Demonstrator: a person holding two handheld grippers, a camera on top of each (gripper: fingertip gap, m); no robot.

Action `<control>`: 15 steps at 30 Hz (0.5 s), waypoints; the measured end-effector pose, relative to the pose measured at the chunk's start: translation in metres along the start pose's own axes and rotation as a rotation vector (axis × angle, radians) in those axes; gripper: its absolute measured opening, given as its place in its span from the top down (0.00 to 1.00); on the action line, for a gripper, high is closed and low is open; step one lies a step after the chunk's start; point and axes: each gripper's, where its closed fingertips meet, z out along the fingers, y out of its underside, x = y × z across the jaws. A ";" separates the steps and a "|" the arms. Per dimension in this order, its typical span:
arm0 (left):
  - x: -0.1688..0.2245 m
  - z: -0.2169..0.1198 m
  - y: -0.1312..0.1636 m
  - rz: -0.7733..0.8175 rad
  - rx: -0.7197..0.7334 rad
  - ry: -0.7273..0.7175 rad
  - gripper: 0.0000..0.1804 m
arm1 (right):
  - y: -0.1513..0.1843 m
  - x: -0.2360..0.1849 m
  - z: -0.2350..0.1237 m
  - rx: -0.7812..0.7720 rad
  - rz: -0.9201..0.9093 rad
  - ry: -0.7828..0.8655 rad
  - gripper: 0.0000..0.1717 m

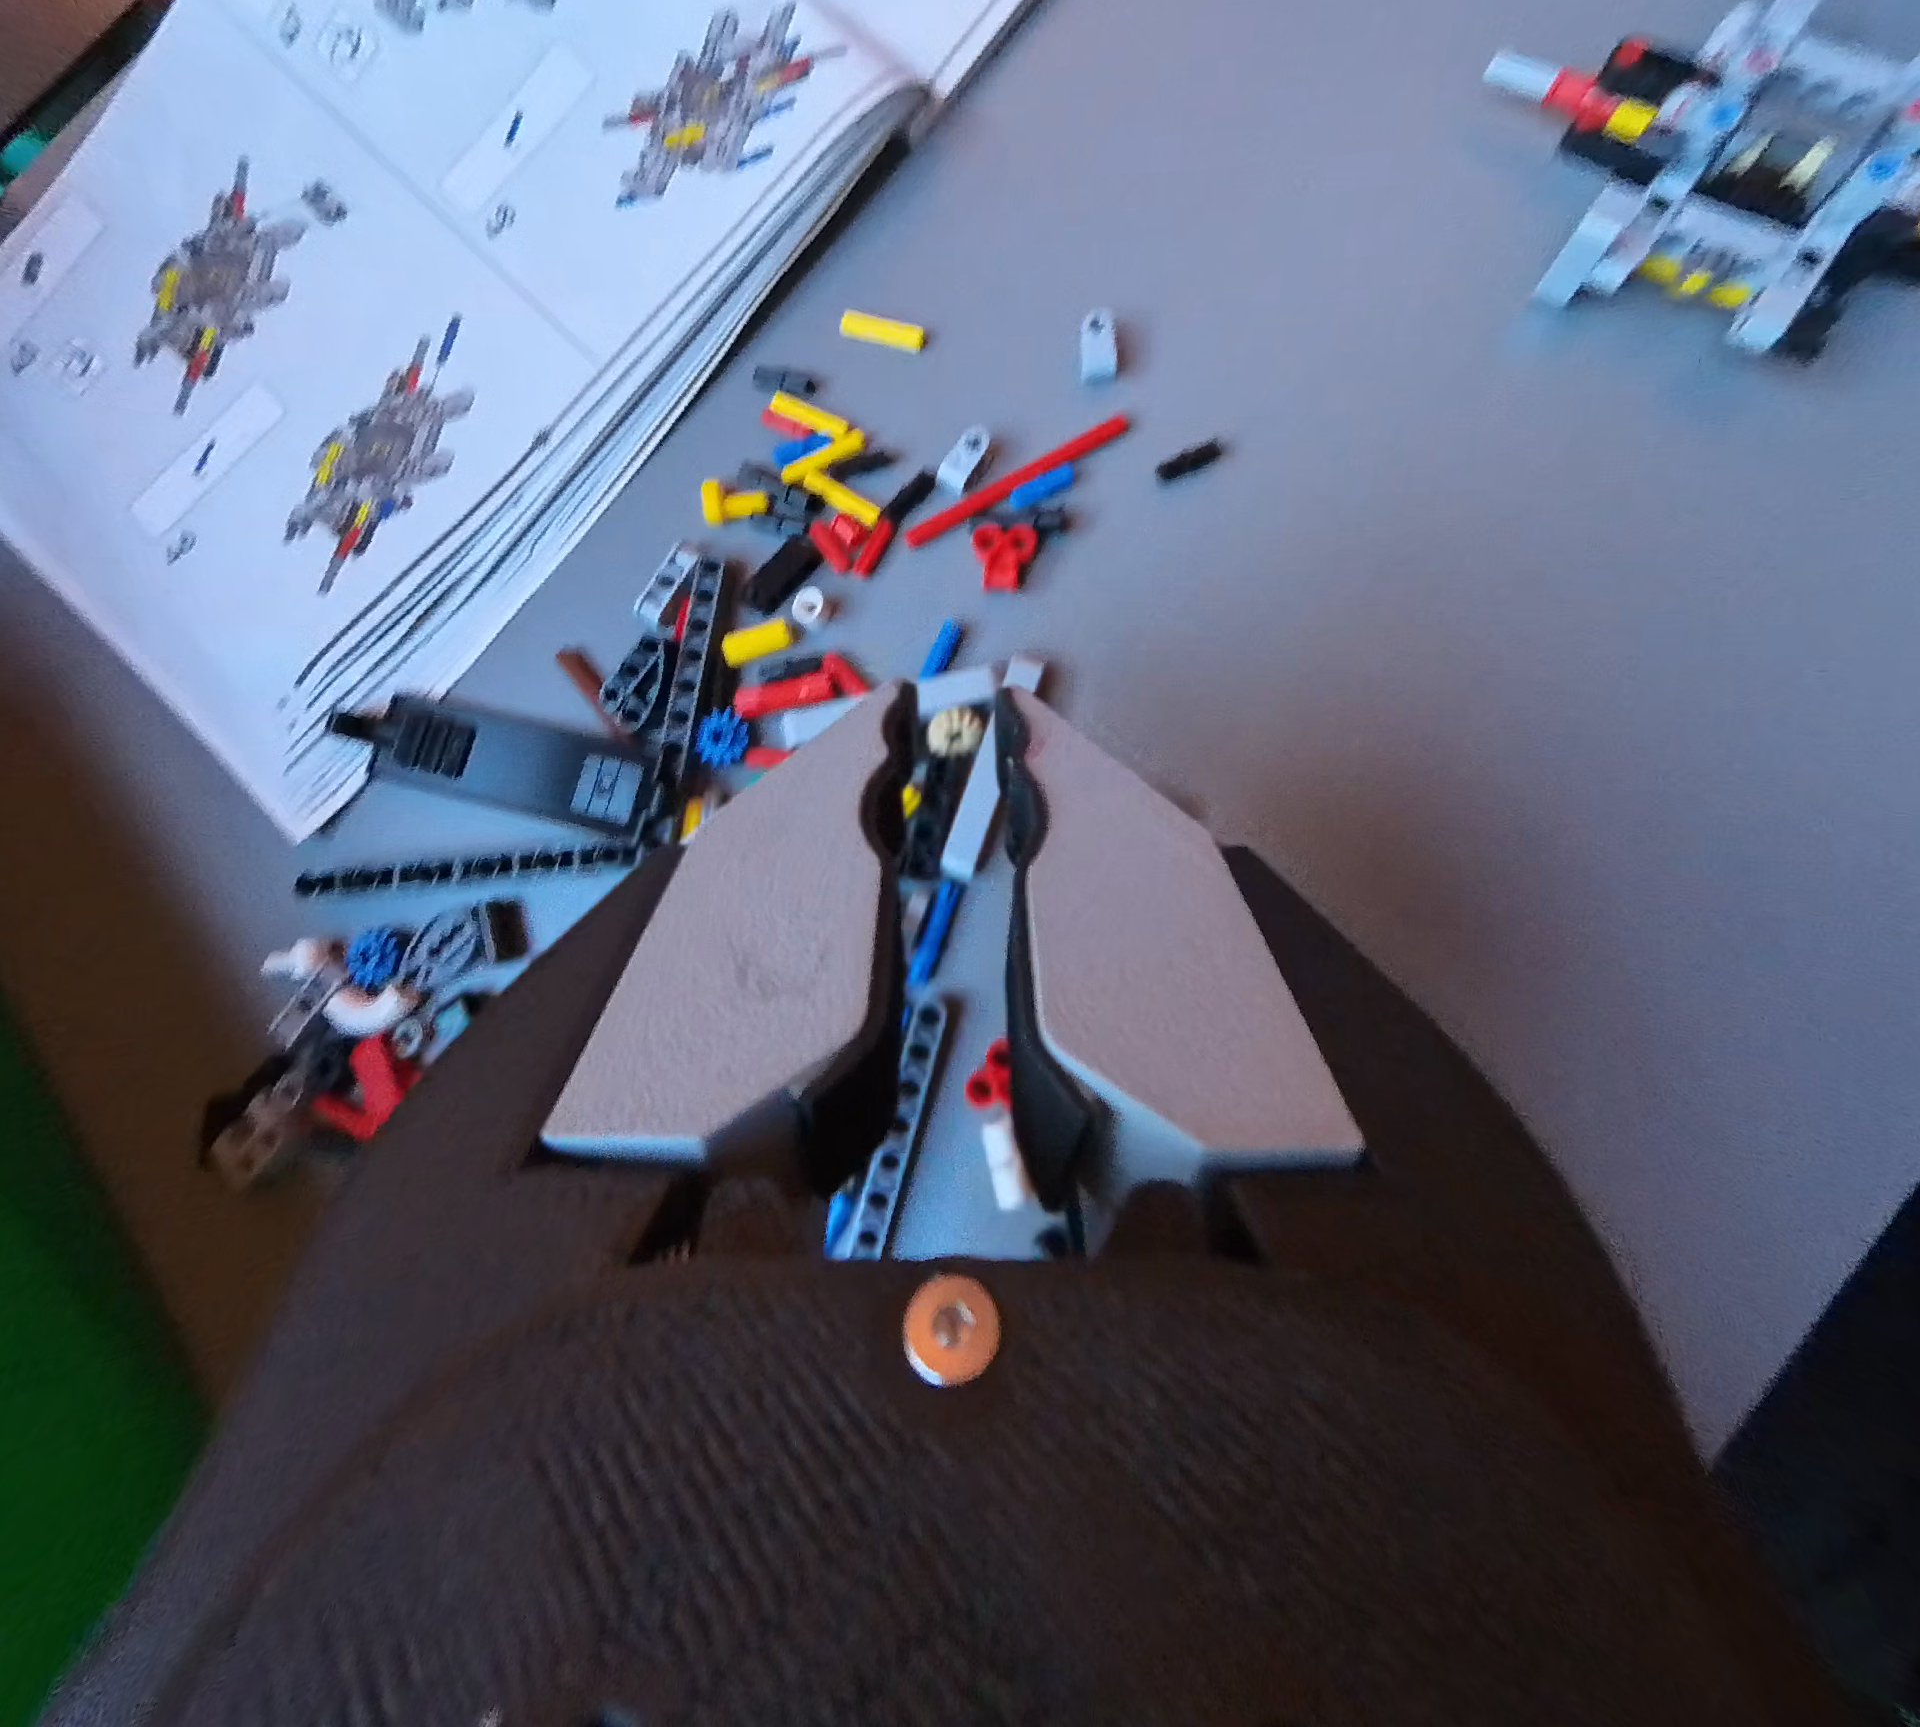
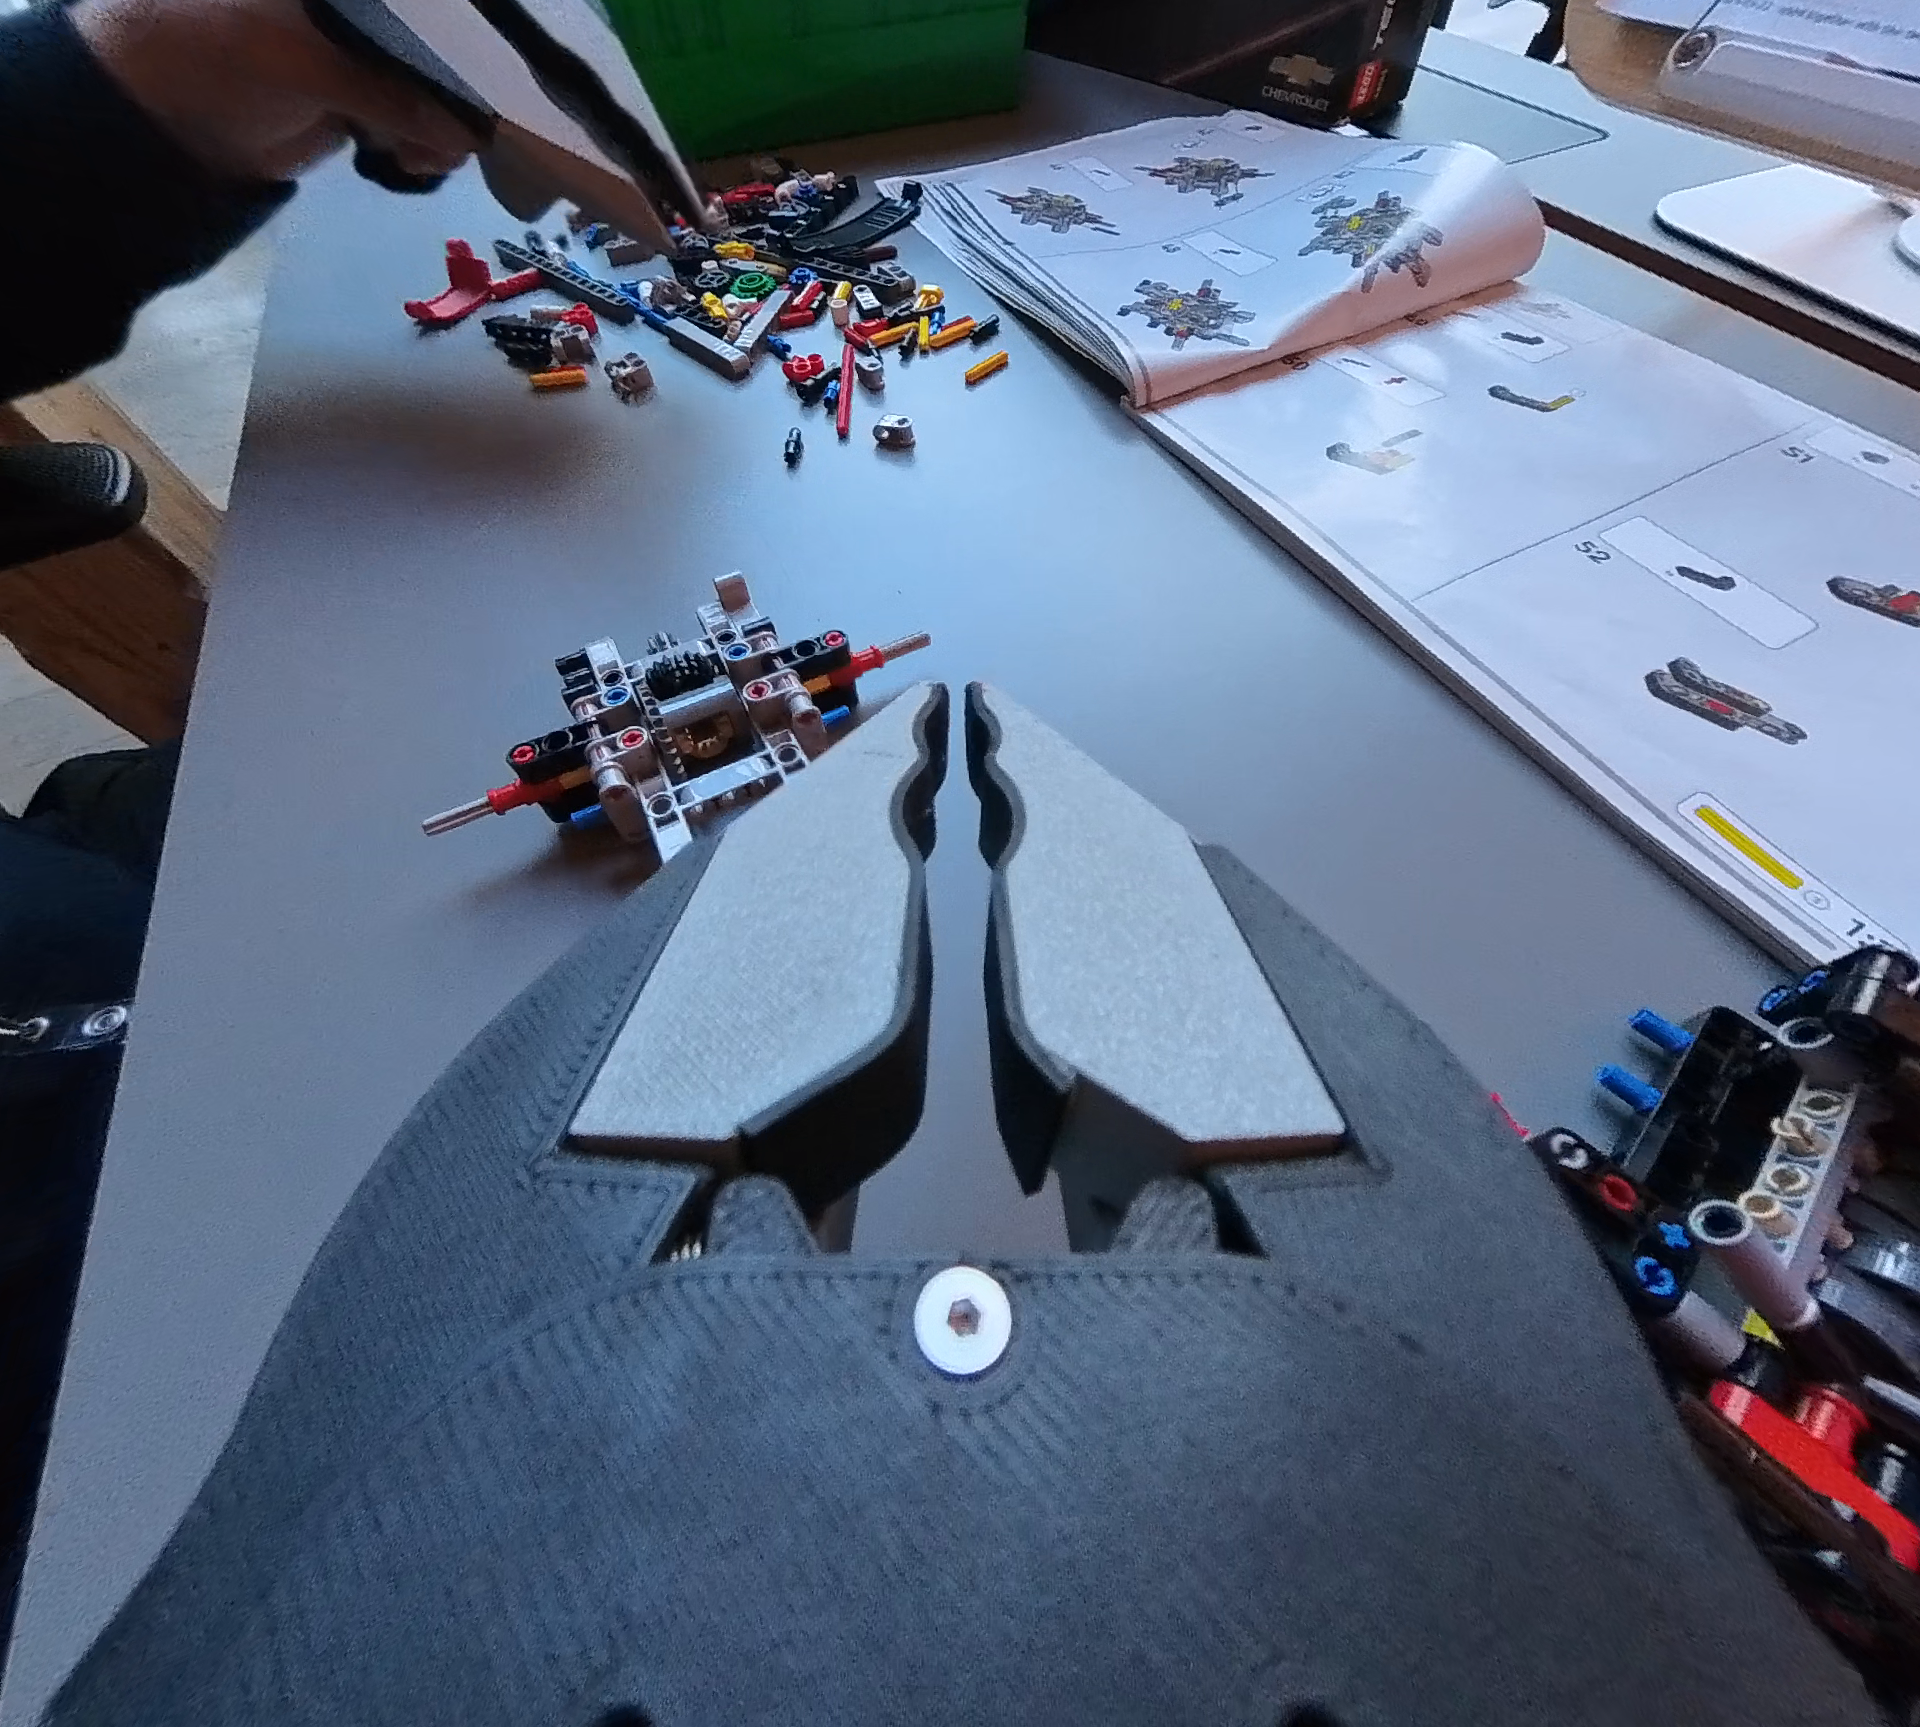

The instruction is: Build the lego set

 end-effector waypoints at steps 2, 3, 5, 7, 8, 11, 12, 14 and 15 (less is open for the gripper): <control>-0.003 -0.008 0.013 -0.004 -0.047 -0.011 0.94 | -0.001 -0.001 0.000 0.007 0.004 -0.005 1.00; -0.006 -0.012 0.019 -0.020 -0.070 -0.014 0.94 | -0.001 -0.002 0.000 0.007 0.007 -0.007 1.00; -0.008 -0.019 0.029 -0.060 -0.094 -0.008 0.93 | -0.001 -0.003 0.000 0.004 0.011 -0.011 1.00; -0.008 -0.024 0.034 -0.088 -0.095 -0.003 0.93 | -0.001 -0.005 0.001 0.001 0.012 -0.018 1.00; -0.008 -0.025 0.037 -0.091 -0.099 -0.013 0.93 | 0.000 -0.005 0.002 -0.001 0.011 -0.021 1.00; -0.012 -0.030 0.047 -0.090 -0.126 -0.057 0.94 | 0.000 -0.007 0.002 -0.007 0.004 -0.021 1.00; -0.013 -0.031 0.050 -0.094 -0.131 -0.064 0.94 | 0.000 -0.007 0.002 -0.007 0.003 -0.020 1.00; -0.015 -0.035 0.055 -0.110 -0.132 -0.076 0.94 | 0.000 -0.006 0.002 -0.006 0.006 -0.019 1.00; -0.017 -0.038 0.058 -0.117 -0.132 -0.087 0.94 | 0.000 -0.006 0.002 -0.006 0.009 -0.019 1.00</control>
